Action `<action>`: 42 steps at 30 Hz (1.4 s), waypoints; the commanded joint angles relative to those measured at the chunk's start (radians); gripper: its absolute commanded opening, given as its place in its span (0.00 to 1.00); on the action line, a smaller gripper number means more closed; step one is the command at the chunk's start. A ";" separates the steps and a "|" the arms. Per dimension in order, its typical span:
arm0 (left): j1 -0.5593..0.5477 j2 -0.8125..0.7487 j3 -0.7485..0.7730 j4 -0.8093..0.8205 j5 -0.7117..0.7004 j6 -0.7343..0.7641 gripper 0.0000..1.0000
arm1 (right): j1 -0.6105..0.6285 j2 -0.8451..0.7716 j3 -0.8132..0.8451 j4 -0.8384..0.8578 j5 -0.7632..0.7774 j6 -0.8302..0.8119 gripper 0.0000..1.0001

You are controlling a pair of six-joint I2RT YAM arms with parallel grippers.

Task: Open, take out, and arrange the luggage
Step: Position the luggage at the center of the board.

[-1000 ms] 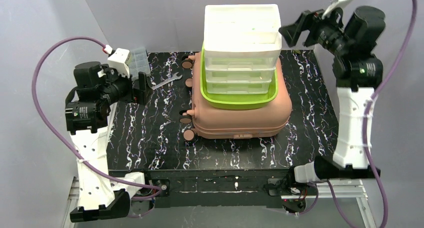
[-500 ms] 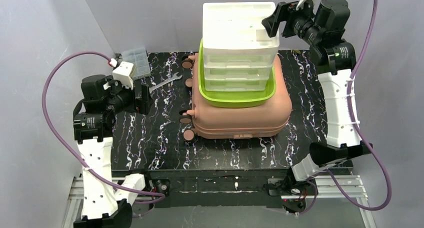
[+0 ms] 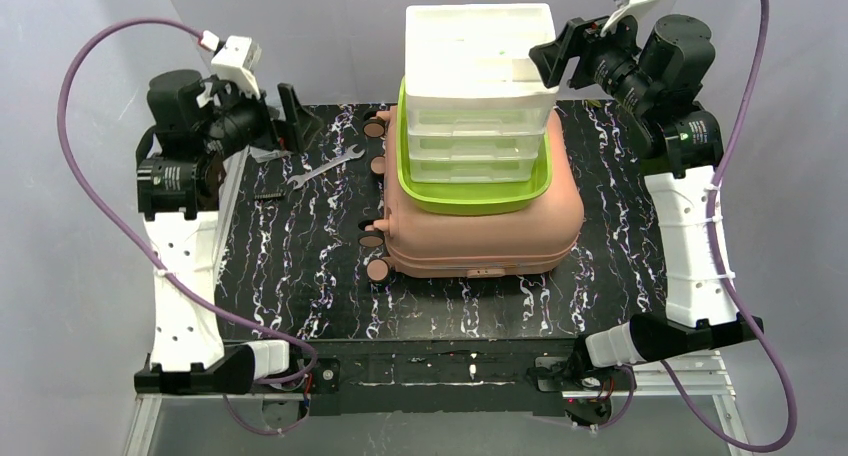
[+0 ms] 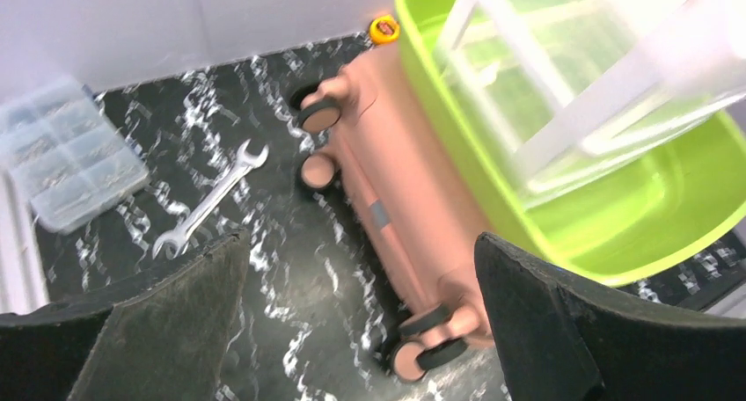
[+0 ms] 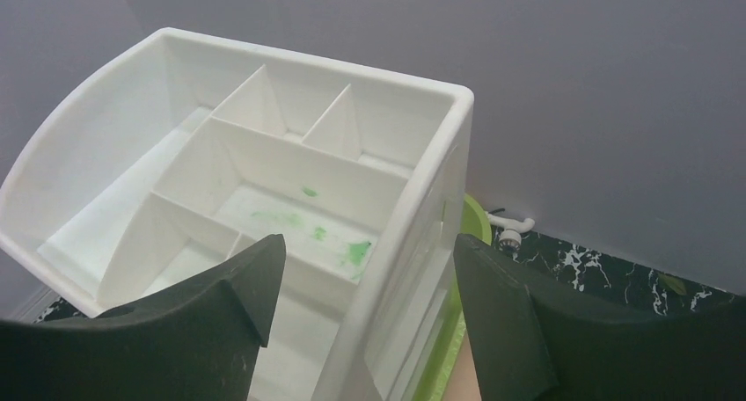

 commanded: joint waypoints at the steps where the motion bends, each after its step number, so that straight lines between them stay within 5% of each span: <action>1: -0.079 0.083 0.139 0.051 -0.020 -0.115 0.99 | 0.002 0.006 0.014 0.028 0.016 0.025 0.78; 17: -0.337 0.219 0.361 0.119 -0.105 -0.275 0.99 | 0.002 -0.128 -0.111 -0.002 -0.056 -0.073 0.71; 20: -0.368 0.252 0.372 0.123 -0.098 -0.267 0.99 | 0.002 -0.156 -0.164 0.031 -0.052 -0.099 0.78; 23: -0.384 0.273 0.372 0.123 -0.084 -0.250 0.99 | 0.001 -0.179 -0.144 0.026 -0.071 -0.136 0.97; 26: -0.384 0.252 0.354 0.122 -0.087 -0.221 0.99 | -0.015 -0.206 -0.073 -0.020 -0.054 -0.161 0.98; 33: -0.381 0.159 0.266 0.086 -0.323 -0.132 0.99 | -0.023 -0.260 0.012 -0.073 0.490 -0.209 0.98; 37: -0.320 0.122 0.167 0.093 -0.399 -0.145 0.99 | -0.023 -0.296 -0.213 0.019 0.644 -0.263 0.98; 42: -0.173 0.096 -0.046 0.164 -0.280 -0.207 0.99 | -0.024 -0.303 -0.643 0.203 0.695 -0.274 0.98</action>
